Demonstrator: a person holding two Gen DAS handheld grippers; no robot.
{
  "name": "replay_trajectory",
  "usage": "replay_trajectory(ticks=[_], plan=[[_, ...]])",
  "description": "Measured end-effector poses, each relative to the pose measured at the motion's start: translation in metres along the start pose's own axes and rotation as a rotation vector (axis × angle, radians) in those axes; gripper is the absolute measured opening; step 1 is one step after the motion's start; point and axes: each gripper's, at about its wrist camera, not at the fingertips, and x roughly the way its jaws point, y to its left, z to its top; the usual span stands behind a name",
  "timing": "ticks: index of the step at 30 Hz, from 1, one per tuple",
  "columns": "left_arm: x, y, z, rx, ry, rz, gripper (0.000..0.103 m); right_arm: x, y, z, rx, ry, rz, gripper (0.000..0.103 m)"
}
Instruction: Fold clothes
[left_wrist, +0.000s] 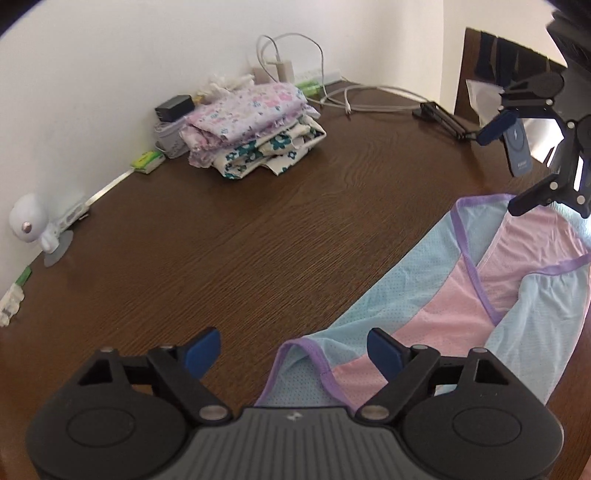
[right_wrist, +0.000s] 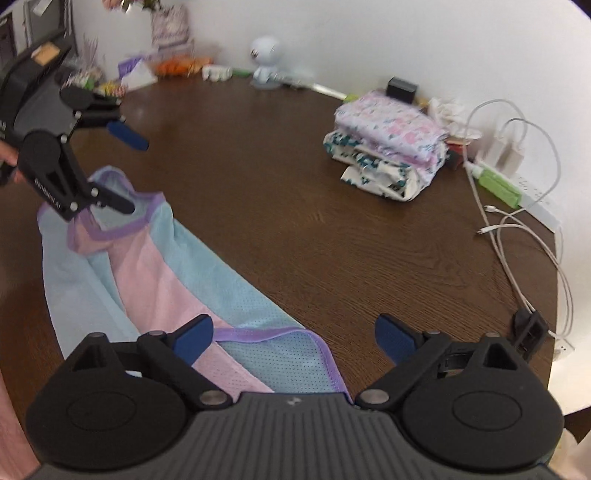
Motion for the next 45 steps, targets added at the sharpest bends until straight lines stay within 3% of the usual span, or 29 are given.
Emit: replay_trajectory(ticks=[3,8,10,12,17,19,23,24,28,33,37,40,43,45], plan=[[0.018,0.006,0.008,0.044,0.044,-0.055,0.075,0.031,-0.011,0.01,-0.01,0.086,0.065,0.071],[0.036,0.014,0.011,0.081,0.1,-0.145,0.065,0.06,-0.027,0.015,-0.005,0.159,0.142,0.069],[0.043,0.014,0.011,0.101,0.133,-0.16,0.053,0.065,-0.029,0.015,-0.014,0.178,0.158,0.069],[0.05,0.012,0.008,0.115,0.164,-0.164,0.05,0.069,-0.03,0.015,-0.027,0.186,0.16,0.059],[0.054,0.01,0.005,0.102,0.158,-0.193,0.046,0.07,-0.022,0.014,-0.076,0.193,0.149,0.049],[0.052,0.007,0.004,0.106,0.159,-0.202,0.033,0.068,-0.018,0.014,-0.097,0.199,0.146,0.046],[0.047,-0.007,0.001,0.153,0.141,-0.2,0.007,0.064,-0.006,0.013,-0.148,0.201,0.145,0.007],[0.046,-0.011,0.0,0.17,0.133,-0.191,0.005,0.064,-0.001,0.013,-0.168,0.199,0.134,0.005],[0.033,-0.024,-0.006,0.215,0.073,-0.121,0.003,0.037,0.018,0.004,-0.214,0.135,0.103,0.004],[-0.024,-0.038,-0.027,0.229,-0.154,-0.019,0.003,-0.006,0.043,-0.008,-0.259,0.034,0.068,0.003],[-0.072,-0.071,-0.074,0.267,-0.283,0.05,0.003,-0.046,0.076,-0.037,-0.324,-0.046,0.045,0.003],[-0.087,-0.104,-0.116,0.297,-0.296,0.043,0.004,-0.066,0.114,-0.078,-0.394,-0.067,0.031,0.003],[-0.081,-0.124,-0.143,0.282,-0.255,0.009,0.012,-0.057,0.138,-0.113,-0.388,-0.043,0.035,0.004],[-0.073,-0.13,-0.154,0.251,-0.22,-0.005,0.017,-0.051,0.14,-0.125,-0.341,-0.048,0.035,0.018]])
